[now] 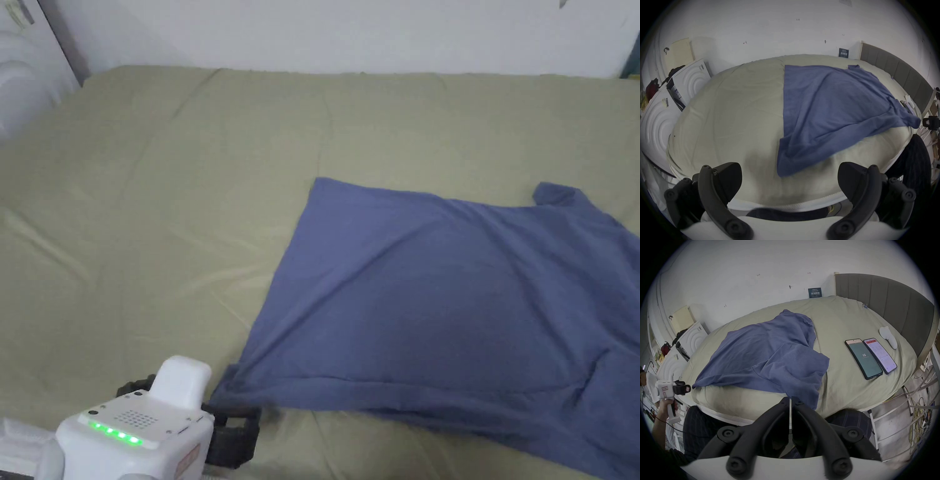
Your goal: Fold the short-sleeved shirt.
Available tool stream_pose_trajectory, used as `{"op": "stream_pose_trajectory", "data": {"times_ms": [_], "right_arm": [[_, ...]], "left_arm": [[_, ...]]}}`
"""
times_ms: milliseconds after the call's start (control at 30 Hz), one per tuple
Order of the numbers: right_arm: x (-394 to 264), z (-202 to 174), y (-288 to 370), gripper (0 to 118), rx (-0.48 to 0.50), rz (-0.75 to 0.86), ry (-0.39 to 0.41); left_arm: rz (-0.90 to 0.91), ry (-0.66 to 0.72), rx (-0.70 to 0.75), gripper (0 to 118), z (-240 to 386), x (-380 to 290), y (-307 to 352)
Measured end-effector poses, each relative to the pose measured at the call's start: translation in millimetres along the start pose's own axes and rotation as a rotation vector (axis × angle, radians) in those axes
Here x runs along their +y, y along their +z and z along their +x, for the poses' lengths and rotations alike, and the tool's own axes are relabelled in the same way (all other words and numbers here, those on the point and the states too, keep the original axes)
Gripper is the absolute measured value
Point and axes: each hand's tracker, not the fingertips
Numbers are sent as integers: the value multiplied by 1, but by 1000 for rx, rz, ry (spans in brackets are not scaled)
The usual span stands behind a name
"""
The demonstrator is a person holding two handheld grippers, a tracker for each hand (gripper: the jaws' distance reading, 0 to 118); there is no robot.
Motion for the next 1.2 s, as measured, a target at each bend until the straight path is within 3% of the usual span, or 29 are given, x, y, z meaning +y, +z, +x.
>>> {"op": "stream_pose_trajectory", "data": {"times_ms": [133, 167, 200, 233, 267, 367, 433, 467, 533, 567, 667, 867, 967, 1000, 1033, 1200], "right_arm": [[-1, 1, -1, 3, 3, -7, -15], [-1, 1, -1, 4, 2, -8, -18], [0, 2, -1, 4, 4, -9, -19], [0, 2, -1, 4, 2, -11, -20], [0, 1, -1, 4, -5, -15, -17], [3, 0, -1, 4, -19, -18, -4], [9, -1, -6, 12, -19, -35, 2], [13, 0, -11, 25, -25, -62, 14], [19, 0, -22, 93, -44, -86, 29], [23, 1, -27, 118, -54, -90, 38], [36, 17, -47, 117, -69, -115, 62], [52, 38, -85, 117, -102, -183, 24], [51, 35, -106, 112, -63, -347, 87], [48, 30, -108, 74, -69, -378, 92], [46, 27, -104, 5, -64, -329, 79], [47, 13, -72, 3, -12, -281, 66]], "left_arm": [[-32, -13, -10, 114, 11, 3, -23], [-39, -28, 2, 102, 13, 8, -32], [-54, -34, -3, 47, 15, 9, -35], [-62, -30, -16, 17, 17, 8, -34], [-115, -1, -73, 17, 21, 4, -36], [-112, 0, -42, 12, 28, 17, -34], [-73, 51, -78, 12, 28, 18, -26], [-63, 64, -83, 12, 27, 20, -21], [-47, 58, -71, 12, 28, 23, -11], [-44, 63, -77, 12, 27, 24, -11], [-32, 67, -72, 12, 25, 25, -6], [-40, 86, -79, 12, 36, 28, -1], [-51, 95, -87, 12, 37, 28, -3], [-55, 99, -89, 12, 36, 28, -4], [-57, 104, -90, 12, 37, 29, -4], [-100, 69, -107, 12, 39, 35, -7]]}}
